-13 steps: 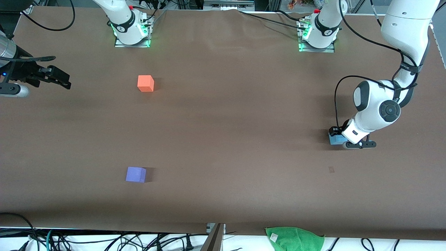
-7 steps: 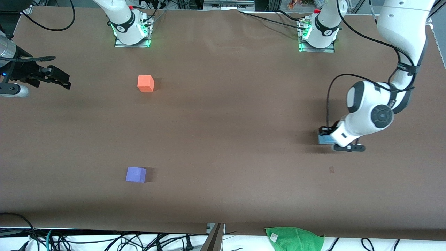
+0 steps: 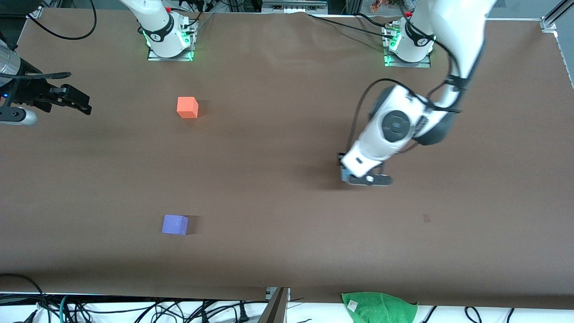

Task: Place blue block between orange and purple blocks
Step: 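Carry the blue cube toward the table middle with the left gripper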

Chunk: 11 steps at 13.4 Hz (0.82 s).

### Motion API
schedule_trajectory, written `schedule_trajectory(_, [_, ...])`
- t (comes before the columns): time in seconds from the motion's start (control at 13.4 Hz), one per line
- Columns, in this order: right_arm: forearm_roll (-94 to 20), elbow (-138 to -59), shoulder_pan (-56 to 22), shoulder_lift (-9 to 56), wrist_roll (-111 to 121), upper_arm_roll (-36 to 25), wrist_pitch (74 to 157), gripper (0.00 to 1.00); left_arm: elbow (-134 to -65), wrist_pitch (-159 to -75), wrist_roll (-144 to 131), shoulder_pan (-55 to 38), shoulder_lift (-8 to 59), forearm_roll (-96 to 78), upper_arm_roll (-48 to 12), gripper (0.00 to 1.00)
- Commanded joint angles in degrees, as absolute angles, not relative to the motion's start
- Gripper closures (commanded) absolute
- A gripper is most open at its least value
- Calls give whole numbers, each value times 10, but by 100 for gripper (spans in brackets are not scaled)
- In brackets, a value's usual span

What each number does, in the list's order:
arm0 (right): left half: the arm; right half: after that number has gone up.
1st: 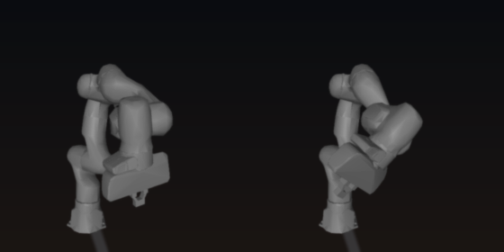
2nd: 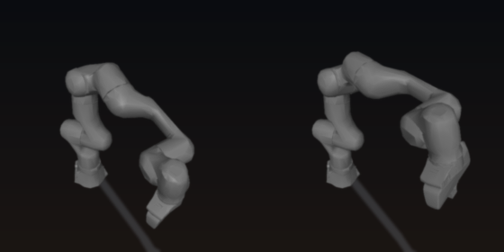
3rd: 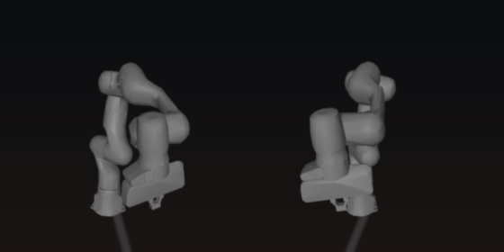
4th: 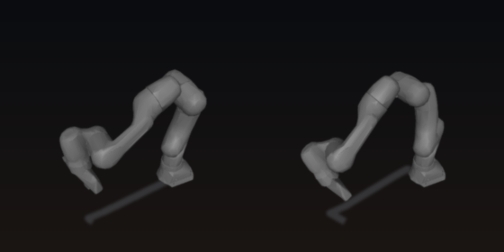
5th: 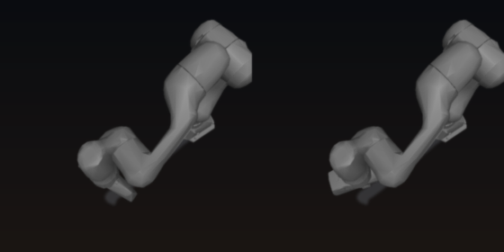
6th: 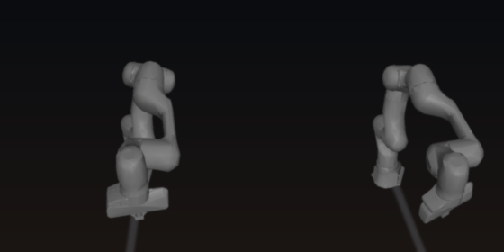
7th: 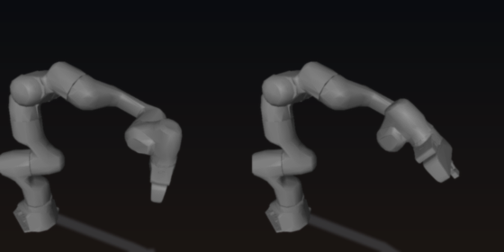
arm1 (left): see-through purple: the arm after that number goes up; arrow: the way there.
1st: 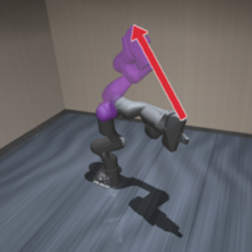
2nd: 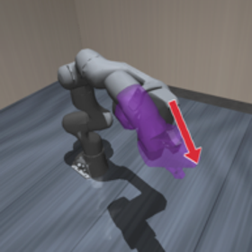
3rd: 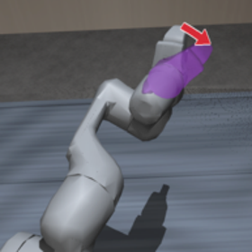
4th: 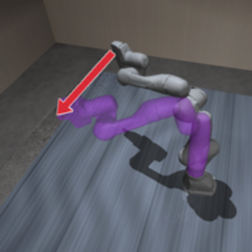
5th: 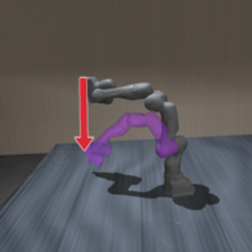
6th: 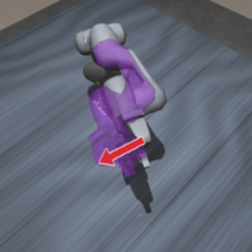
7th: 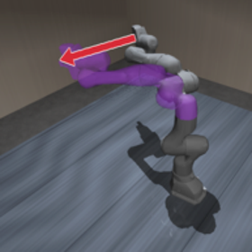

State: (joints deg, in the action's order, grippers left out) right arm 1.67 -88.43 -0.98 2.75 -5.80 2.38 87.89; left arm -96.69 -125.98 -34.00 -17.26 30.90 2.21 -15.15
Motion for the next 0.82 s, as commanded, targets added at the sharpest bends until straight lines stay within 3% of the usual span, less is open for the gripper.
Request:
schedule_trajectory(0.0, [7,-881,-5,27,-53,25,880,0,-863,-1244,-470,-262,386,25,-142,98])
schedule_trajectory(0.15, [8,-881,-6,27,-51,25,880,0,-794,-1243,-539,-320,432,27,-138,97])
schedule_trajectory(0.3, [7,-881,-9,29,-54,26,879,0,-759,-1247,-565,-330,462,27,-137,87])
schedule_trajectory(0.52, [7,-882,-11,46,-54,28,875,0,-721,-1249,-567,-351,507,33,-129,61])
schedule_trajectory(0.74, [9,-882,-11,68,-53,28,869,0,-722,-1248,-570,-388,505,36,-87,37])
